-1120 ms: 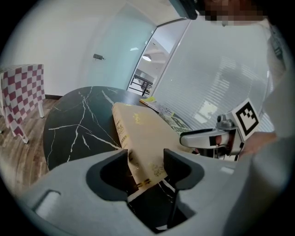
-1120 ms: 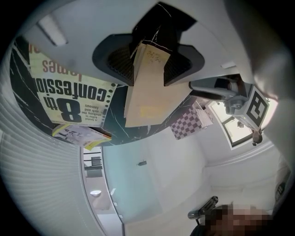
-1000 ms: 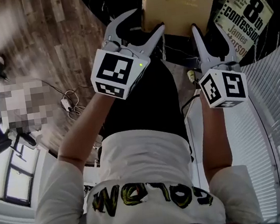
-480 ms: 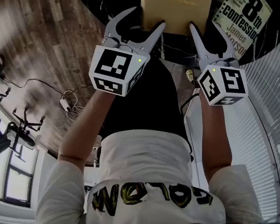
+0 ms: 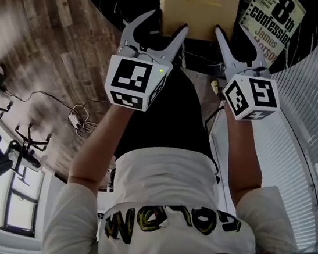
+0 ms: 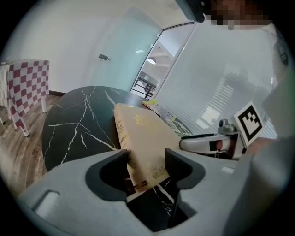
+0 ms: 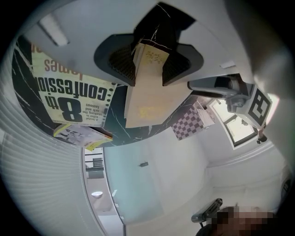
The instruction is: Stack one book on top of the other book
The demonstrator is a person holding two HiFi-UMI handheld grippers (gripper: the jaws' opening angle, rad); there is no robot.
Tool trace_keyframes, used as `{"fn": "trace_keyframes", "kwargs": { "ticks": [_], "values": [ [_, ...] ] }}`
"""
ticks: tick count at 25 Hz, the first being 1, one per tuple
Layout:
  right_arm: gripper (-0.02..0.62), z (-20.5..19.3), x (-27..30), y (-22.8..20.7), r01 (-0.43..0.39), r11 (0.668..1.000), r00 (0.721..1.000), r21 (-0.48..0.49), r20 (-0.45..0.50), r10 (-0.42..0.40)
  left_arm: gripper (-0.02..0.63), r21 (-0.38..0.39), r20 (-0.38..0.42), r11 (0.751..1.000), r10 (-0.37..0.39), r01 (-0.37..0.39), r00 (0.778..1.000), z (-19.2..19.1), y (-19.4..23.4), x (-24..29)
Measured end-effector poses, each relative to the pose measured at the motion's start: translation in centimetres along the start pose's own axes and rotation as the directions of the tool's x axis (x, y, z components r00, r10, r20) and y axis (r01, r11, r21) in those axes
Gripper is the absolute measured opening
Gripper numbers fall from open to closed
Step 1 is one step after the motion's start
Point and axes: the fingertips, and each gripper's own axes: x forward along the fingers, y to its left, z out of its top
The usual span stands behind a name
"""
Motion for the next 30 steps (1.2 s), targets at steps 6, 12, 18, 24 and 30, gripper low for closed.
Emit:
{"fn": "trace_keyframes", "kwargs": {
  "ticks": [6,12,18,24,30],
  "values": [
    [0.190,0.6,-0.5,-0.2,0.003,1.000,1.000,-0.003,0.029,-0.003,0.259,0.029,0.008,1.000,0.003,-0.004,1.000,0.8,-0.5,0.0],
    [0.190,1.8,-1.6,0.3,0.001,1.000,0.999,0.005,0.051,-0.001,0.259,0.046,0.013,0.999,0.010,-0.011,1.000,2.2,-1.1,-1.1],
    [0.190,3.3,-3.3,1.1,-0.011,1.000,0.997,0.006,0.077,0.010,0.259,0.058,0.025,0.998,0.023,-0.025,0.999,3.8,-2.2,-2.8],
    [0.190,4.9,-4.7,2.0,-0.021,1.000,0.992,0.003,0.121,0.021,0.259,0.079,0.057,0.996,0.036,-0.040,0.998,5.5,-3.0,-4.3],
    [0.190,6.3,-6.9,3.1,-0.026,1.000,0.988,-0.010,0.152,0.028,0.259,0.081,0.087,0.996,0.034,-0.041,0.996,6.8,-4.3,-6.3]
  ]
}}
